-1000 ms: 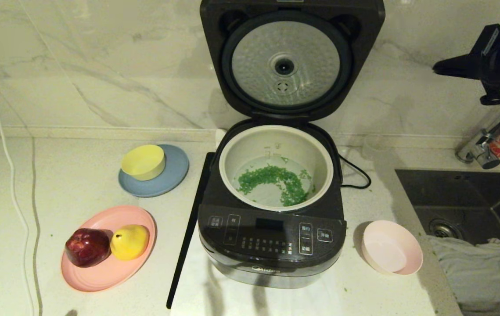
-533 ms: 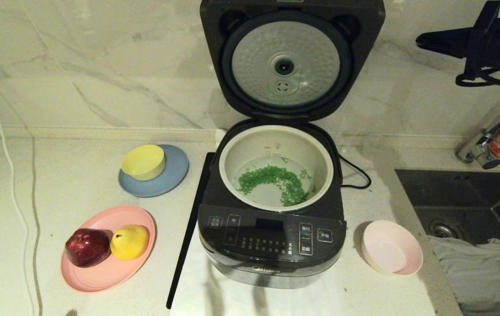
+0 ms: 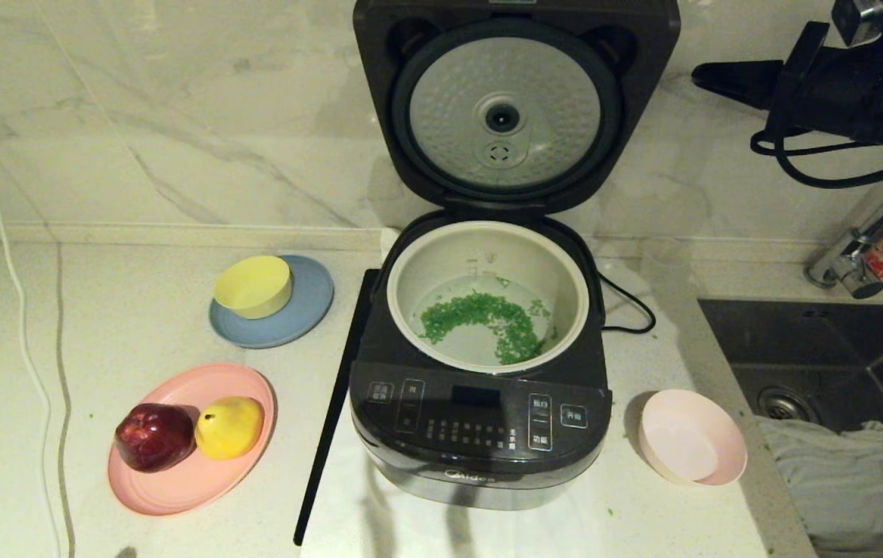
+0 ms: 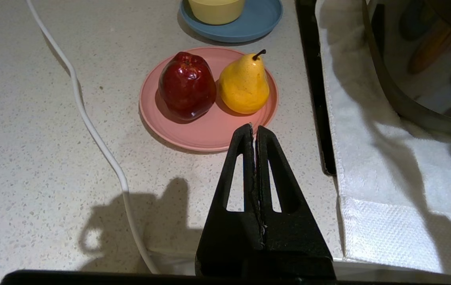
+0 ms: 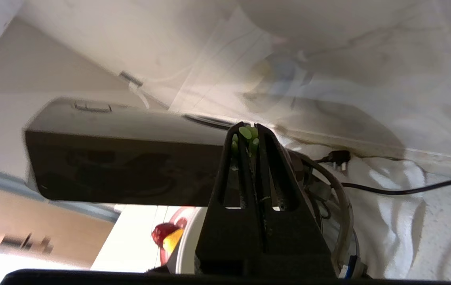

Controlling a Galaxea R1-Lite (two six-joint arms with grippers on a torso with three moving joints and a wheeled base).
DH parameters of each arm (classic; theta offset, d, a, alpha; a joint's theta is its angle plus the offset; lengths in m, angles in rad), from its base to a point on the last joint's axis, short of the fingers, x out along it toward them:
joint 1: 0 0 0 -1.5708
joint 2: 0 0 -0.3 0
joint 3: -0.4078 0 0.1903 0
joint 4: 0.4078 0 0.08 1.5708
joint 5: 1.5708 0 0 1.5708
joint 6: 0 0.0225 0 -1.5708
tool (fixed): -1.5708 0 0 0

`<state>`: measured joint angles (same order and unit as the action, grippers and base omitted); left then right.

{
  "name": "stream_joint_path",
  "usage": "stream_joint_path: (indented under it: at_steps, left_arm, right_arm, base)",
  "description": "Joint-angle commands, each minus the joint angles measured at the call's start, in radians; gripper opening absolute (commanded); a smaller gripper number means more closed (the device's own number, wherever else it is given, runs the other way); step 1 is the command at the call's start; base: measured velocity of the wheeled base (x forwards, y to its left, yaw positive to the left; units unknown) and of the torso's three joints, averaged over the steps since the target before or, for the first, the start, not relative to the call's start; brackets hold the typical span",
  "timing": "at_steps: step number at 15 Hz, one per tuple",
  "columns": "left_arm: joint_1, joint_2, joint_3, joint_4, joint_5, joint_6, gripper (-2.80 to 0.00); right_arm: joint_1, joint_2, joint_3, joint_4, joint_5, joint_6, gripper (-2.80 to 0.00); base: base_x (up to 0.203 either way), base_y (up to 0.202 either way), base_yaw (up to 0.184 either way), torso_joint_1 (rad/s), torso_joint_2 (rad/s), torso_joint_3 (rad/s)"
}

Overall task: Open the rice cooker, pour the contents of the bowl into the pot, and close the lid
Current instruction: Close the rice cooker

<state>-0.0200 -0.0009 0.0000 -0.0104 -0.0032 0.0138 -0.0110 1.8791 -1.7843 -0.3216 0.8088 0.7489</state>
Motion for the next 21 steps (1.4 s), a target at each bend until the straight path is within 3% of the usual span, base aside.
stream_joint_path:
  at_steps: [1,8,21]
  left_arm:
    - [0.0,-0.001,0.008,0.0,0.0,0.0,-2.8]
    - [0.0,-0.001,0.008,0.0,0.0,0.0,-2.8]
    - [0.0,-0.001,0.008,0.0,0.0,0.0,-2.8]
  right_arm:
    - [0.02,0.036,-0.002,-0.039,0.016,0.004,-2.8]
    - [0.096,0.082,-0.031,-0.139,0.012,-0.002,-2.8]
    - [0.102,0.211,-0.149,-0.168,0.011,-0.005,-2.8]
  base:
    - [0.0,0.0,0.0,0.0,0.0,0.0]
    - [0.0,0.0,0.0,0.0,0.0,0.0]
    - [0.0,0.0,0.0,0.0,0.0,0.0]
